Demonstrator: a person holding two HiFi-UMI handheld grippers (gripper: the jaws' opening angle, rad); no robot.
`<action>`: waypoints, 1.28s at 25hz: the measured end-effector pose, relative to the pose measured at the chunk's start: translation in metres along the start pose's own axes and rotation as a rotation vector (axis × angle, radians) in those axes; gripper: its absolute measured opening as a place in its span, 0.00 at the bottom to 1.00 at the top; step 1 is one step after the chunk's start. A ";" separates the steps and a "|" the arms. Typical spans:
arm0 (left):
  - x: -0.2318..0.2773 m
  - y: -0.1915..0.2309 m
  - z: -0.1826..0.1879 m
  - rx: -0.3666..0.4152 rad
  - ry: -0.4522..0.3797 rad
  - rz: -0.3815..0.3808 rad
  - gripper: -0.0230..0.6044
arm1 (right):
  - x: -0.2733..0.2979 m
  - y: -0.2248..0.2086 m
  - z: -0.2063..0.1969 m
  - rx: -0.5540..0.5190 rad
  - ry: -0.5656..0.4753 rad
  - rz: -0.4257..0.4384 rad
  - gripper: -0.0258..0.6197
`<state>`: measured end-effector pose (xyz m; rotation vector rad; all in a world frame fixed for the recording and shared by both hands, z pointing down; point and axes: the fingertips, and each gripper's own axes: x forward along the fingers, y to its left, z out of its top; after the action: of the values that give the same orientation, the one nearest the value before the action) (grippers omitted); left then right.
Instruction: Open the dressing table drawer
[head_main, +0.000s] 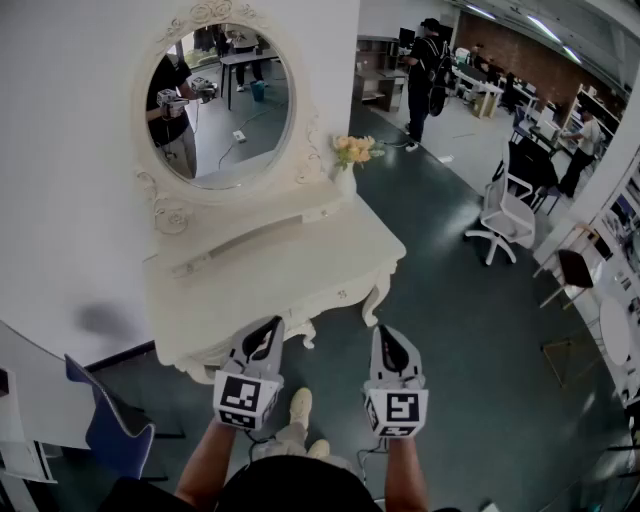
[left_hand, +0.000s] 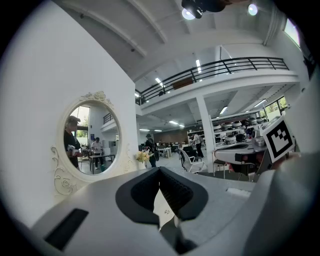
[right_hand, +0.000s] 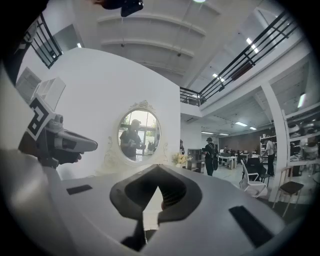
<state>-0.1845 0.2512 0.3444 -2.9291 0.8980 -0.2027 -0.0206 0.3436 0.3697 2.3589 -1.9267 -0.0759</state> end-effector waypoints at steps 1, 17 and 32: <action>0.002 0.000 0.000 0.000 0.001 0.000 0.04 | 0.002 0.000 0.000 0.001 0.002 0.000 0.04; 0.071 0.024 -0.011 -0.017 0.027 -0.024 0.04 | 0.062 -0.022 -0.014 -0.006 0.075 -0.018 0.04; 0.189 0.085 -0.008 -0.021 0.029 -0.085 0.04 | 0.181 -0.044 -0.019 0.016 0.111 -0.055 0.04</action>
<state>-0.0778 0.0748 0.3632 -2.9936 0.7850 -0.2427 0.0608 0.1761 0.3879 2.3723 -1.8199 0.0649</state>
